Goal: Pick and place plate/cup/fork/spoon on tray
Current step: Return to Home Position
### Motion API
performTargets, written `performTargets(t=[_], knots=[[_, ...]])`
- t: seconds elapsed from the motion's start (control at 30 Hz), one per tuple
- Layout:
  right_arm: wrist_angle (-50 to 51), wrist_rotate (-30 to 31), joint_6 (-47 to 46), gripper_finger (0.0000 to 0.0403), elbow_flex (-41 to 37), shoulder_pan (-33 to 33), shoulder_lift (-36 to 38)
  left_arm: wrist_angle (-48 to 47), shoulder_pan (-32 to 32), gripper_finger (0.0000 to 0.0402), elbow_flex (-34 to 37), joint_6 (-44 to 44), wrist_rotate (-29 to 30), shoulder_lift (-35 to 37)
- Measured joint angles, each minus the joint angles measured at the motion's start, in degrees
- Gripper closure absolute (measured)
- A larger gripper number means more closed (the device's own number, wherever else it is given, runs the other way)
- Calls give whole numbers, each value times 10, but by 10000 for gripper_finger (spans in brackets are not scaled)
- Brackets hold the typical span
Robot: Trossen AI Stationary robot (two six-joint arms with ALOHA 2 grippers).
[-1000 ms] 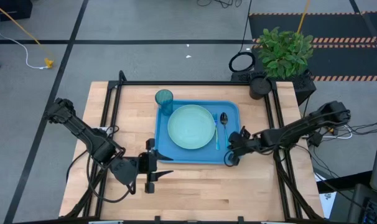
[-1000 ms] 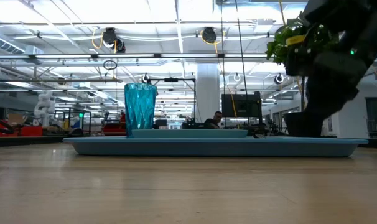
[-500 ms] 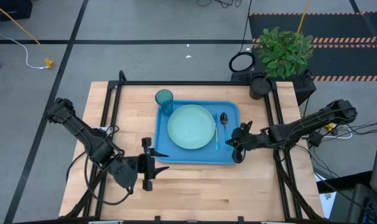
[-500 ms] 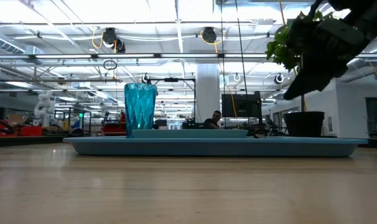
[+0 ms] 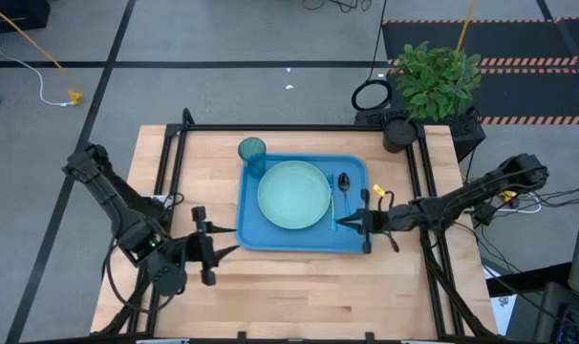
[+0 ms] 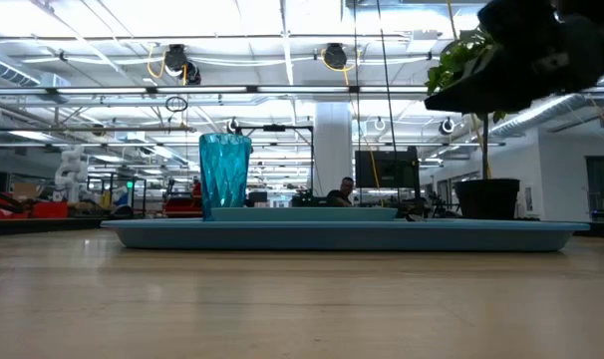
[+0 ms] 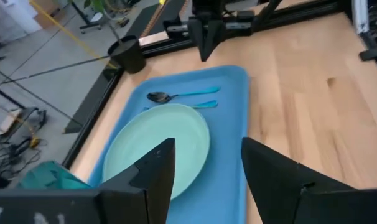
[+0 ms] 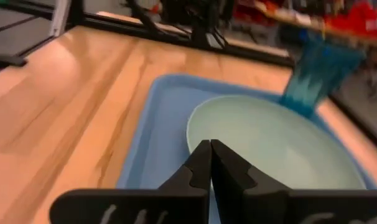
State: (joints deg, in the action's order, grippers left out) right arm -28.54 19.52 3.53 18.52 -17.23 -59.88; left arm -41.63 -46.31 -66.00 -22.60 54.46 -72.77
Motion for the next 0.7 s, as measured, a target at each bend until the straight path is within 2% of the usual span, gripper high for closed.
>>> performTargets(t=[0.17,0.4,0.47,0.53,0.7], knots=[[-86,-3,65,403,-51,-5,0,126,-4,216,114,37,-12,62],[-105,-69,67,403,-95,-5,30,411,-5,216,264,200,-60,124],[-106,-80,67,403,-107,-5,48,467,-4,216,296,233,-61,132],[-105,-90,59,403,-122,-5,69,497,0,216,316,253,-55,135],[-100,-93,29,403,-161,-10,132,500,15,216,334,279,-30,137]])
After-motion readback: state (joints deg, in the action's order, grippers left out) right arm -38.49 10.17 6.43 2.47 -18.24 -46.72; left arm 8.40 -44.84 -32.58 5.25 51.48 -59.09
